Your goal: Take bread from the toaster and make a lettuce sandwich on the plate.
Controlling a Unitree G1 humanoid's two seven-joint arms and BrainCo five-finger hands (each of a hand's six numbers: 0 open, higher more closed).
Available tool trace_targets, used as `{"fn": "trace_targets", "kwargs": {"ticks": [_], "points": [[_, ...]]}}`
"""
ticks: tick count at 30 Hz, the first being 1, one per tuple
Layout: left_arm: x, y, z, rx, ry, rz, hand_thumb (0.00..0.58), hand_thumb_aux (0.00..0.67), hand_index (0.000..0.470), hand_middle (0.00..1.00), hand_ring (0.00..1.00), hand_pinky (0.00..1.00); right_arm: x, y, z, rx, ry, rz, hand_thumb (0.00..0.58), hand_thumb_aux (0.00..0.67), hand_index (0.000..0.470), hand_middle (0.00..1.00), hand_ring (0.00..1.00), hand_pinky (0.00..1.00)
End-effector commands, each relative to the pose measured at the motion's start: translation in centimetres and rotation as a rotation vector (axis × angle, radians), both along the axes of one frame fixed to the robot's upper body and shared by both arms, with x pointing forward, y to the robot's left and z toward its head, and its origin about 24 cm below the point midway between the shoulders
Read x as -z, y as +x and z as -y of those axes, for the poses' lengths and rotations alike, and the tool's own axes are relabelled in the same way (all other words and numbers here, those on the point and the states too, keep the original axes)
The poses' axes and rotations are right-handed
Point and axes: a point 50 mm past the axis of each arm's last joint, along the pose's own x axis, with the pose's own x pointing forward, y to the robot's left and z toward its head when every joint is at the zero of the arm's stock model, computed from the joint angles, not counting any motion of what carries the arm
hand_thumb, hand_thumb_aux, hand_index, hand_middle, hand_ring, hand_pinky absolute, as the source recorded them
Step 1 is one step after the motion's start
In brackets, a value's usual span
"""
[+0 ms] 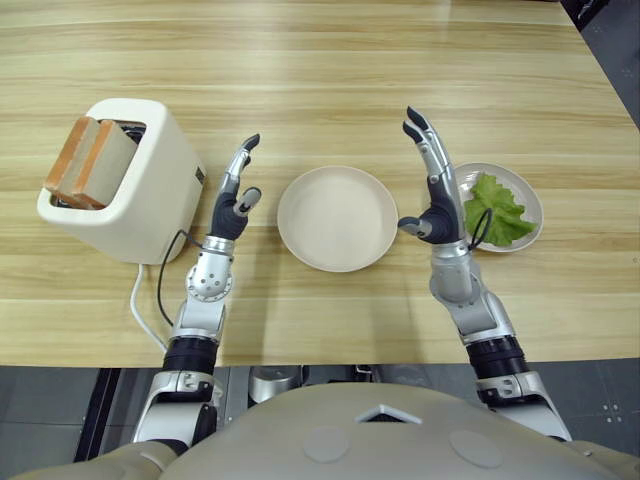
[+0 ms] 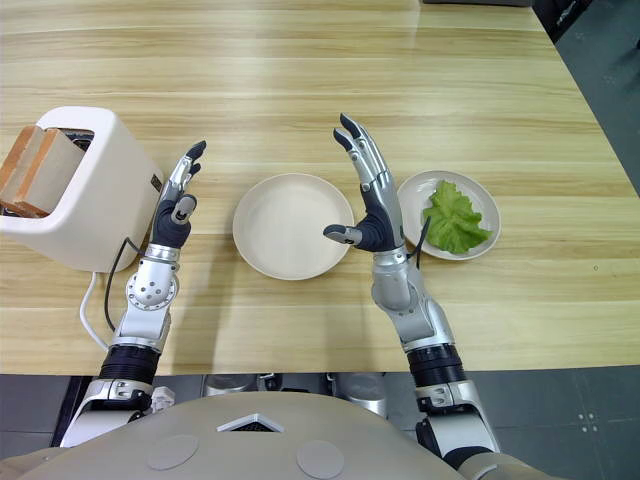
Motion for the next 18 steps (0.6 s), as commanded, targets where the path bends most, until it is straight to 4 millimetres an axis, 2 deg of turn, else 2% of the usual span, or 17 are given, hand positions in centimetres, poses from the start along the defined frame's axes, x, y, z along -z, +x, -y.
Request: {"fn": "trace_targets", "kwargs": {"ticks": [1, 7, 15, 18], "points": [[-0.46, 0.06, -0.65, -0.021, -0.008, 0.024, 0.000, 0.000, 0.000, 0.00, 0.00, 0.00, -0.29, -0.07, -0.25, -0.004, 0.003, 0.009, 0.000, 0.000, 0.000, 0.00, 0.00, 0.00], [-0.66, 0.15, -1.34, -0.048, -0.010, 0.033, 0.000, 0.000, 0.000, 0.00, 0.00, 0.00, -0.34, -0.11, -0.33, -0.004, 0.003, 0.011, 0.000, 0.000, 0.000, 0.00, 0.00, 0.00], [-0.59, 0.10, -1.03, -0.024, -0.001, 0.031, 0.000, 0.000, 0.000, 0.00, 0.00, 0.00, -0.30, -0.21, -0.43, -0.004, -0.002, 0.012, 0.000, 0.000, 0.000, 0.00, 0.00, 0.00], [-1.42, -0.29, -1.03, -0.015, -0.002, 0.094, 0.000, 0.000, 0.000, 0.00, 0.00, 0.00, -0.24, -0.11, -0.48, -0.004, -0.003, 0.010, 0.000, 0.000, 0.000, 0.00, 0.00, 0.00]]}}
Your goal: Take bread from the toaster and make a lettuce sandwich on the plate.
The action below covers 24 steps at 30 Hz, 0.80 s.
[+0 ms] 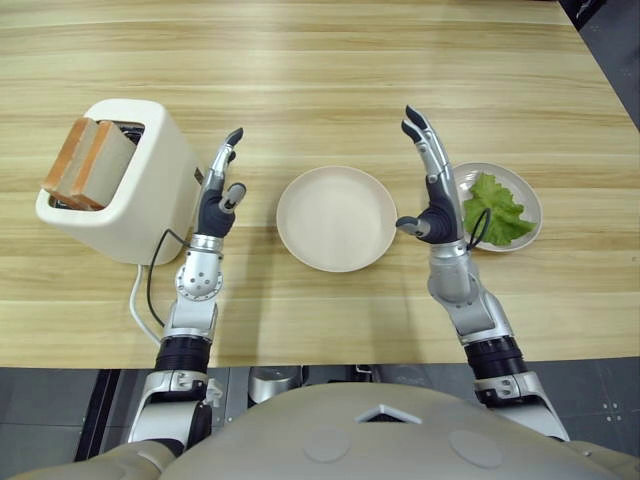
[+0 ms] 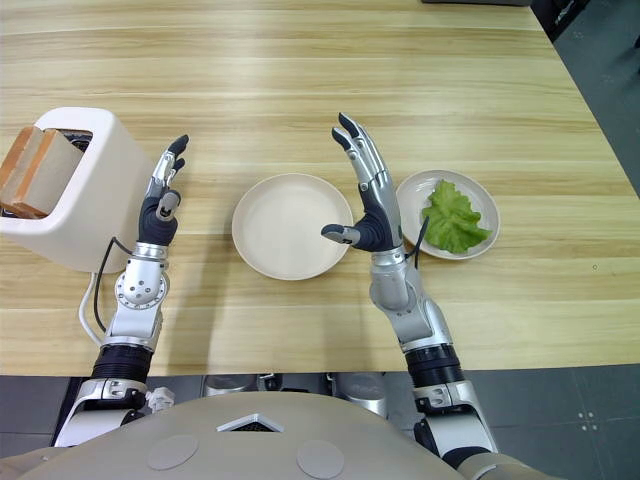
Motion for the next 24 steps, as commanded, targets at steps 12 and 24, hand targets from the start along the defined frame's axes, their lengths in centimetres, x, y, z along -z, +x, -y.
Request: {"fn": "trace_targets", "kwargs": {"ticks": [12, 24], "points": [[-14.9, -3.1, -6.0, -0.192, 0.428, 0.318, 0.000, 0.000, 0.000, 0.00, 0.00, 0.00, -0.1, 0.4, -0.3, 0.003, 0.007, 0.002, 0.000, 0.000, 0.000, 0.00, 0.00, 0.00], [-13.8, -4.7, -18.5, -0.559, 0.852, -0.238, 0.000, 0.000, 0.000, 0.00, 0.00, 0.00, 0.1, 0.3, -0.2, 0.023, 0.001, 0.001, 0.000, 0.000, 0.000, 0.00, 0.00, 0.00]]}}
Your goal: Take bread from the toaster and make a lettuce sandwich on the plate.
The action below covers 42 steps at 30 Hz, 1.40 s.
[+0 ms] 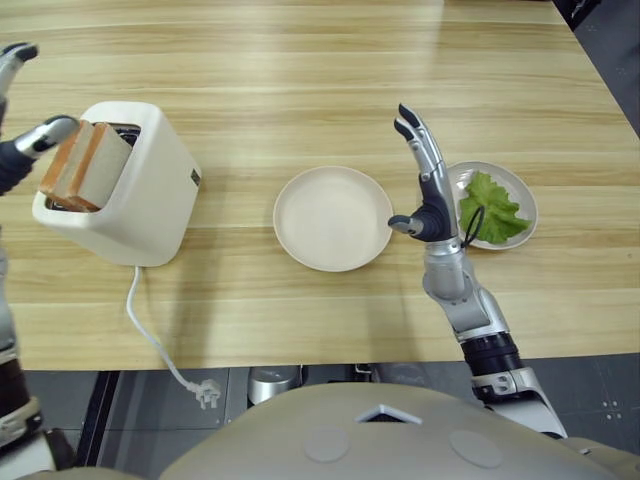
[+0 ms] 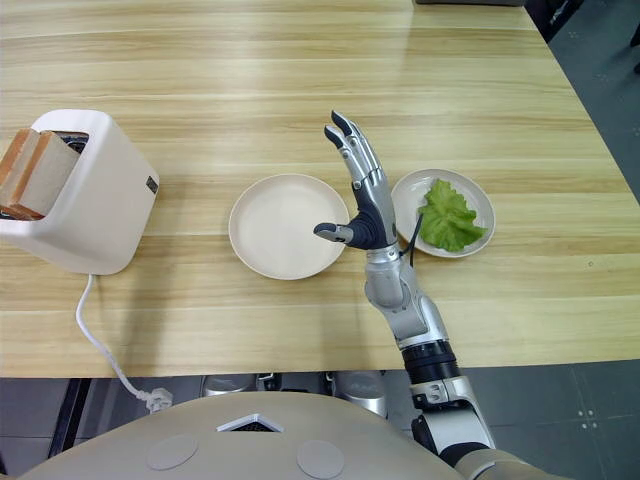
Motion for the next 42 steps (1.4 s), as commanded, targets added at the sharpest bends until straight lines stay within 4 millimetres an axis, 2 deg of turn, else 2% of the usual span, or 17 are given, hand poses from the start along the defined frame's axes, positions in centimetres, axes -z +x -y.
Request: {"fn": "trace_targets", "kwargs": {"ticks": [1, 4, 9, 12, 13, 14, 15, 16, 26, 29, 31, 32, 33, 36, 38, 40, 42], "points": [[1.7, -0.6, -2.7, -0.133, 0.044, -0.108, 0.000, 0.000, 0.000, 0.00, 0.00, 0.00, 0.2, 0.1, 0.3, 0.022, 0.004, -0.012, 0.000, 0.000, 0.000, 0.00, 0.00, 0.00], [3.0, -0.9, -4.0, -0.200, 0.124, -0.189, 0.000, 0.000, 0.000, 0.00, 0.00, 0.00, 0.3, 0.2, 0.4, 0.026, 0.001, -0.016, 0.000, 0.000, 0.000, 0.00, 0.00, 0.00], [6.5, -0.4, -4.1, -0.205, 0.129, -0.347, 0.000, 0.000, 0.000, 0.00, 0.00, 0.00, 0.4, 0.2, 0.5, 0.031, -0.005, -0.018, 0.000, 0.000, 0.000, 0.00, 0.00, 0.00], [7.7, -0.2, -4.2, -0.208, 0.129, -0.396, 0.040, 0.024, 0.016, 0.00, 0.00, 0.00, 0.4, 0.2, 0.5, 0.032, -0.007, -0.020, 0.000, 0.000, 0.000, 0.00, 0.00, 0.00], [7.9, -0.2, -4.1, -0.202, 0.123, -0.403, 0.071, 0.042, 0.029, 0.00, 0.00, 0.00, 0.4, 0.2, 0.5, 0.033, -0.007, -0.020, 0.000, 0.000, 0.000, 0.00, 0.00, 0.00], [8.1, -0.3, -4.1, -0.199, 0.119, -0.409, 0.464, 0.370, 0.254, 0.00, 0.00, 0.00, 0.4, 0.2, 0.5, 0.030, -0.006, -0.020, 0.000, 0.000, 0.000, 0.00, 0.00, 0.00], [8.1, -0.3, -4.0, -0.195, 0.116, -0.410, 0.545, 0.504, 0.346, 0.00, 0.00, 0.00, 0.4, 0.2, 0.4, 0.028, -0.006, -0.021, 0.000, 0.000, 0.000, 0.00, 0.00, 0.00], [8.1, -0.4, -4.0, -0.191, 0.116, -0.406, 0.580, 0.670, 0.460, 0.00, 0.00, 0.00, 0.4, 0.2, 0.4, 0.027, -0.006, -0.020, 0.000, 0.000, 0.000, 0.00, 0.00, 0.00], [5.9, 0.1, -3.9, -0.173, 0.095, -0.285, 0.580, 0.670, 0.460, 0.00, 0.00, 0.00, 0.4, 0.2, 0.4, 0.021, -0.011, -0.022, 0.000, 0.000, 0.000, 0.00, 0.00, 0.00], [5.4, 0.7, -3.3, -0.141, 0.067, -0.224, 0.580, 0.670, 0.460, 0.00, 0.00, 0.00, 0.5, 0.2, 0.3, 0.019, -0.017, -0.023, 0.000, 0.000, 0.000, 0.00, 0.00, 0.00], [4.3, 1.1, -2.8, -0.112, 0.043, -0.136, 0.580, 0.670, 0.460, 0.00, 0.00, 0.00, 0.6, 0.3, 0.3, 0.016, -0.020, -0.024, 0.000, 0.000, 0.000, 0.00, 0.00, 0.00], [3.3, 1.4, -2.4, -0.091, 0.024, -0.059, 0.580, 0.670, 0.460, 0.07, 0.07, 0.07, 0.6, 0.3, 0.3, 0.016, -0.020, -0.024, 0.000, 0.000, 0.000, 0.00, 0.00, 0.00], [1.9, 1.6, -1.9, -0.066, 0.011, 0.032, 0.580, 0.670, 0.460, 0.97, 0.97, 0.97, 0.6, 0.4, 0.3, 0.017, -0.021, -0.024, 0.000, 0.000, 0.000, 0.00, 0.00, 0.00], [-2.8, 1.9, 0.4, 0.063, -0.034, 0.309, 0.580, 0.670, 0.460, 1.00, 1.00, 1.00, 0.7, 0.4, 0.4, 0.019, -0.021, -0.026, 0.000, 0.000, 0.000, 0.00, 0.00, 0.00], [-4.5, 2.1, 2.3, 0.164, -0.067, 0.396, 0.580, 0.670, 0.460, 1.00, 1.00, 1.00, 0.7, 0.4, 0.4, 0.021, -0.021, -0.026, 0.000, 0.000, 0.000, 0.00, 0.00, 0.00], [-4.5, 2.8, 4.6, 0.274, -0.146, 0.402, 0.580, 0.670, 0.460, 1.00, 1.00, 1.00, 0.7, 0.7, 0.6, 0.024, -0.015, -0.028, 0.000, 0.000, 0.000, 0.00, 0.00, 0.00], [-3.4, 3.7, 7.2, 0.389, -0.260, 0.343, 0.580, 0.670, 0.460, 1.00, 1.00, 1.00, 0.5, 1.0, 1.0, 0.035, -0.005, -0.026, 0.000, 0.000, 0.000, 0.00, 0.00, 0.00]]}}
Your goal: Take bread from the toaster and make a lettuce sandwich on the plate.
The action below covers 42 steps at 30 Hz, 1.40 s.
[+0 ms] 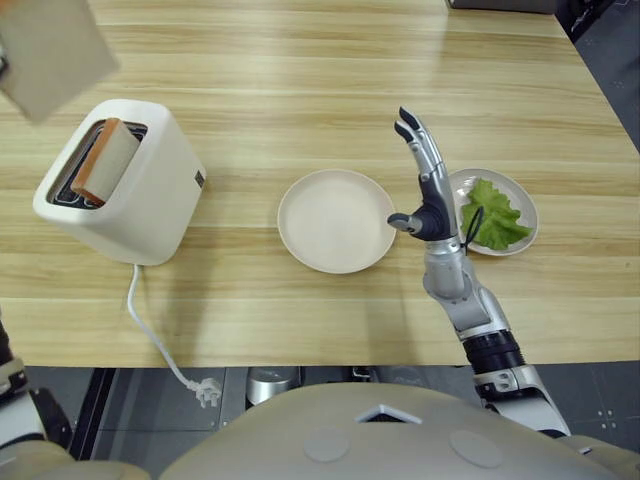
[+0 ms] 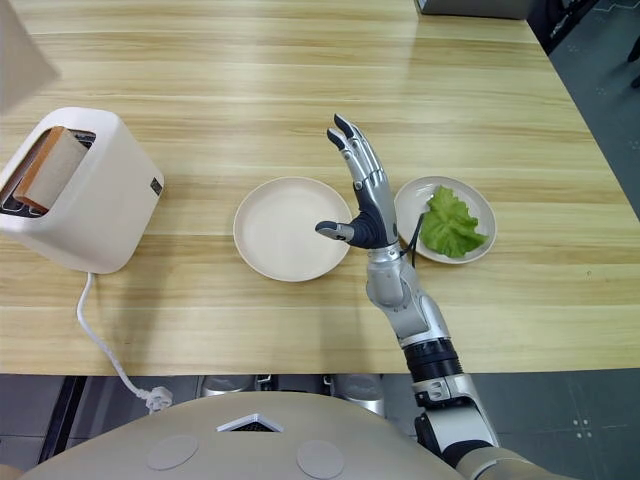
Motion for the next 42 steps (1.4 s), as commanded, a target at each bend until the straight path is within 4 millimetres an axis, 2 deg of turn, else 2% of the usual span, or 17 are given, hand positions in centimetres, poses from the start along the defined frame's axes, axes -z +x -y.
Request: {"fn": "trace_targets", "kwargs": {"ticks": [1, 7, 14, 20, 27, 28, 29, 30, 31, 32, 33, 34, 36, 37, 38, 39, 42], "points": [[3.2, 1.9, 4.8, 0.251, -0.130, -0.163, 0.580, 0.670, 0.460, 1.00, 1.00, 1.00, -0.3, 0.7, 1.0, 0.027, 0.009, -0.004, 0.000, 0.000, 0.000, 0.00, 0.00, 0.00], [11.1, 3.5, 12.1, 0.567, -0.335, -0.514, 0.580, 0.670, 0.460, 1.00, 1.00, 1.00, 0.1, 3.2, 5.1, 0.149, -0.303, -0.079, 0.000, 0.000, 0.000, 0.00, 0.00, 0.00], [18.6, 4.4, 18.2, 0.766, -0.390, -0.813, 0.580, 0.670, 0.460, 1.00, 1.00, 1.00, 3.4, 5.5, 14.1, 0.457, -0.788, -0.332, 0.000, 0.000, 0.000, 0.00, 0.00, 0.00], [21.0, 5.8, 18.9, 0.759, -0.357, -0.877, 0.580, 0.670, 0.460, 1.00, 1.00, 1.00, 4.0, 5.0, 18.7, 0.572, -1.044, -0.380, 0.000, 0.000, 0.000, 0.00, 0.00, 0.00], [24.2, 6.5, 18.5, 0.688, -0.263, -0.990, 0.580, 0.670, 0.460, 1.00, 1.00, 1.00, 5.0, 4.5, 20.8, 0.624, -1.187, -0.445, 0.000, 0.000, 0.000, 0.00, 0.00, 0.00], [24.5, 6.6, 18.5, 0.673, -0.242, -0.999, 0.580, 0.670, 0.460, 0.80, 0.80, 0.80, 5.1, 4.5, 20.8, 0.628, -1.189, -0.446, 0.000, 0.000, 0.000, 0.00, 0.00, 0.00], [24.8, 6.7, 18.5, 0.655, -0.218, -1.002, 0.491, 0.407, 0.280, 0.00, 0.00, 0.00, 5.1, 4.5, 20.9, 0.630, -1.188, -0.448, 0.000, 0.000, 0.000, 0.00, 0.00, 0.00], [25.0, 6.8, 18.4, 0.638, -0.196, -0.997, 0.301, 0.205, 0.141, 0.00, 0.00, 0.00, 5.1, 4.6, 20.9, 0.632, -1.192, -0.450, 0.000, 0.000, 0.000, 0.00, 0.00, 0.00], [25.0, 7.0, 18.3, 0.622, -0.186, -0.987, 0.000, 0.000, 0.000, 0.00, 0.00, 0.00, 5.2, 4.6, 20.9, 0.632, -1.204, -0.450, 0.000, 0.000, 0.000, 0.00, 0.00, 0.00], [25.0, 7.1, 18.1, 0.610, -0.189, -0.972, 0.000, 0.000, 0.000, 0.00, 0.00, 0.00, 5.3, 4.6, 20.9, 0.633, -1.216, -0.452, 0.023, 0.013, 0.009, 0.00, 0.00, 0.00], [24.9, 7.3, 17.9, 0.599, -0.197, -0.956, 0.000, 0.000, 0.000, 0.00, 0.00, 0.00, 5.4, 4.6, 20.9, 0.632, -1.228, -0.455, 0.096, 0.058, 0.040, 0.00, 0.00, 0.00], [24.7, 7.4, 17.7, 0.586, -0.201, -0.935, 0.000, 0.000, 0.000, 0.00, 0.00, 0.00, 5.5, 4.6, 20.9, 0.631, -1.236, -0.458, 0.258, 0.171, 0.117, 0.00, 0.00, 0.00], [24.2, 7.5, 17.2, 0.565, -0.194, -0.900, 0.000, 0.000, 0.000, 0.00, 0.00, 0.00, 5.8, 4.6, 20.9, 0.623, -1.249, -0.468, 0.449, 0.352, 0.242, 0.00, 0.00, 0.00], [24.0, 7.5, 16.9, 0.558, -0.189, -0.887, 0.000, 0.000, 0.000, 0.00, 0.00, 0.00, 5.9, 4.5, 20.8, 0.618, -1.256, -0.473, 0.500, 0.420, 0.289, 0.00, 0.00, 0.00], [23.6, 7.5, 16.5, 0.546, -0.187, -0.865, 0.000, 0.000, 0.000, 0.00, 0.00, 0.00, 6.0, 4.5, 20.7, 0.613, -1.263, -0.476, 0.571, 0.589, 0.404, 0.00, 0.00, 0.00], [23.2, 7.4, 16.0, 0.534, -0.186, -0.839, 0.000, 0.000, 0.000, 0.00, 0.00, 0.00, 6.1, 4.5, 20.7, 0.608, -1.265, -0.478, 0.580, 0.670, 0.460, 0.00, 0.00, 0.00], [21.7, 7.0, 14.6, 0.502, -0.187, -0.766, 0.000, 0.000, 0.000, 0.00, 0.00, 0.00, 6.2, 4.6, 20.3, 0.594, -1.223, -0.486, 0.580, 0.670, 0.460, 0.00, 0.00, 0.00]]}}
